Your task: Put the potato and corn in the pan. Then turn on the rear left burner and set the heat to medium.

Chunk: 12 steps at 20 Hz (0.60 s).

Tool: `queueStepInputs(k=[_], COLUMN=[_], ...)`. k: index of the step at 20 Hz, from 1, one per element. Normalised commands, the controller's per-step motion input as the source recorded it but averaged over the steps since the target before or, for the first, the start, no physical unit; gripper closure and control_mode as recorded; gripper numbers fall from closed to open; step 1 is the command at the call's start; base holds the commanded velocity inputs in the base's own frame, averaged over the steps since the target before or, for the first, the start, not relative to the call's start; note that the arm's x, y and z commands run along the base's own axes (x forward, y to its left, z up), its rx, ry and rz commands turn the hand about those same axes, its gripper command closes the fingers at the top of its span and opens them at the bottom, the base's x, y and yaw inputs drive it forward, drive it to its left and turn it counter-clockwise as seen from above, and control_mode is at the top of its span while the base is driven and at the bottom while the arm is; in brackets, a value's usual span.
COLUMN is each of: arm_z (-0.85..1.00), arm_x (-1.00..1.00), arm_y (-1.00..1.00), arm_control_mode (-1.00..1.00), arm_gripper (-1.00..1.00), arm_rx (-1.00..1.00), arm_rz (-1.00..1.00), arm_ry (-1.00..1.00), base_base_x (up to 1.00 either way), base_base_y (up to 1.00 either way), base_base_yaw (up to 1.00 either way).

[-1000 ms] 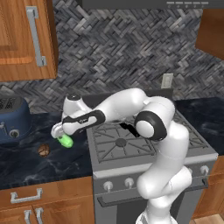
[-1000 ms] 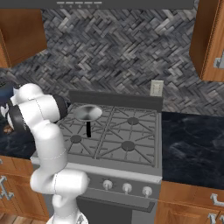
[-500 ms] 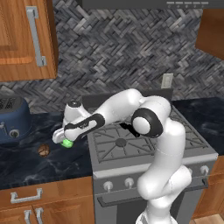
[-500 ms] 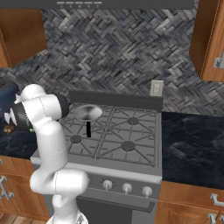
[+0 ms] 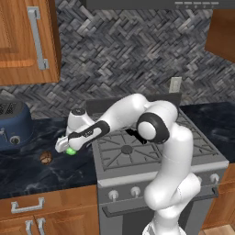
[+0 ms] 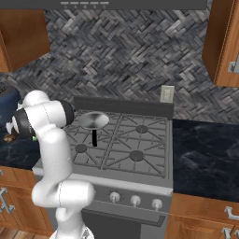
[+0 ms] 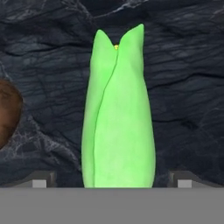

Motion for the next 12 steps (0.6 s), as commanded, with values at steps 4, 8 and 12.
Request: queueStepInputs(k=[4, 8, 12], arm_z=[-0.10, -0.19, -0.15], arm_x=[0.04, 0.09, 0.09], arm_y=[0.01, 0.03, 0.04], arm_control_mode=[-1.00, -1.00, -1.00], arm_gripper=[-1.00, -1.00, -1.00], arm_rx=[0.00, 0.00, 0.00], arm_rz=[0.00, -0.01, -0.01], arm_ry=[0.00, 0.00, 0.00], base_base_x=[0.00, 0.00, 0.00], base_base_y=[0.00, 0.00, 0.00], base_base_yaw=[0.00, 0.00, 0.00])
